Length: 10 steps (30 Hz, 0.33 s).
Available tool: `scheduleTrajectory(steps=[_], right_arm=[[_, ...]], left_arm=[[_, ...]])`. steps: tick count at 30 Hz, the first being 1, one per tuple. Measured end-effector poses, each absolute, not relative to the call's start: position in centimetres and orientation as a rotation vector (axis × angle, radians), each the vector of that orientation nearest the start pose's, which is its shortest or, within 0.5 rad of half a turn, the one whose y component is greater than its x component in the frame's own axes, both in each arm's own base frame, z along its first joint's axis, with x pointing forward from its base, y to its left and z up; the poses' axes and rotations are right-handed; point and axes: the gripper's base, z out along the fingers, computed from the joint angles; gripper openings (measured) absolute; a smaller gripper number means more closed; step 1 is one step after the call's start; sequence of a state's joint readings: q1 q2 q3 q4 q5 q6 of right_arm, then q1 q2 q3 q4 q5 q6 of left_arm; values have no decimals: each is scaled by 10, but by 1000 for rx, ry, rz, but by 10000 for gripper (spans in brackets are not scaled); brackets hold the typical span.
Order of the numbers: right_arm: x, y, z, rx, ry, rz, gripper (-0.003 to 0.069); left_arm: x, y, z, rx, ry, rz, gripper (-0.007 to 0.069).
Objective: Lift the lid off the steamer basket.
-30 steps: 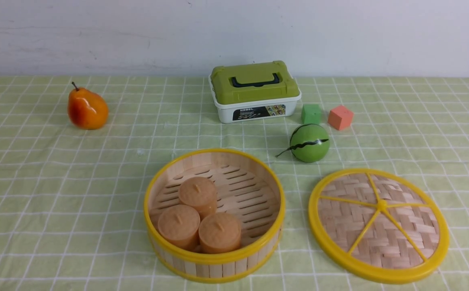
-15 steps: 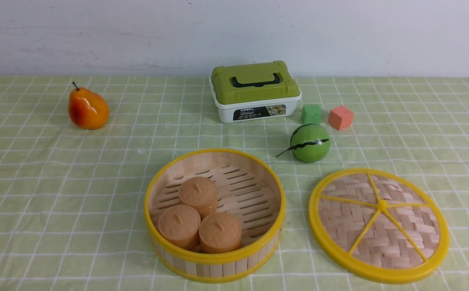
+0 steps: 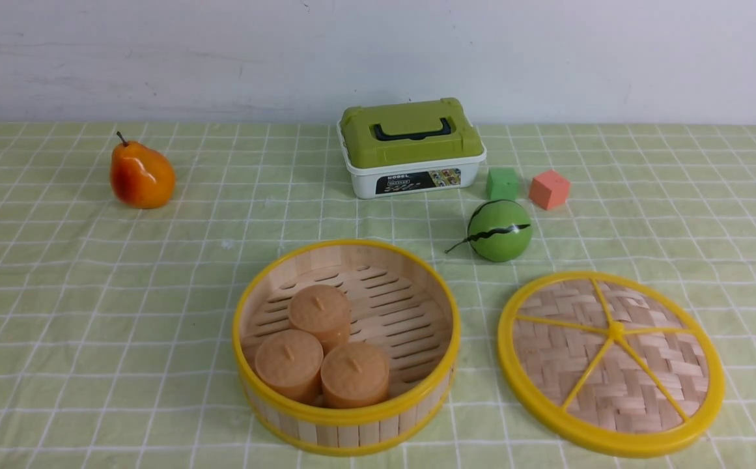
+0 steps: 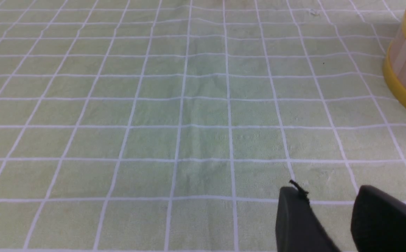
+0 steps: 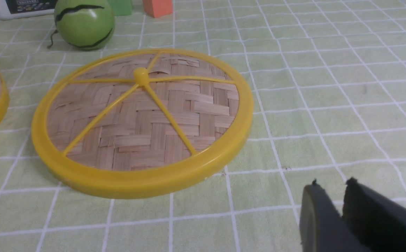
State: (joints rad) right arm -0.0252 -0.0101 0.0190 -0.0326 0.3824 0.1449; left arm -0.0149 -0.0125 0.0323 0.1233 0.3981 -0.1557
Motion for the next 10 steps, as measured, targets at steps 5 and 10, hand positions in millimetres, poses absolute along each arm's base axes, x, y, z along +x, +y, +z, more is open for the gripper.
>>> scheduleTrajectory(steps=[5, 10], right_arm=[[52, -2, 173, 139, 1870, 50, 98], [52, -2, 173, 139, 1870, 50, 104]], left_arm=[[52, 4, 168, -58, 1897, 7, 239], [52, 4, 168, -58, 1897, 7, 239]])
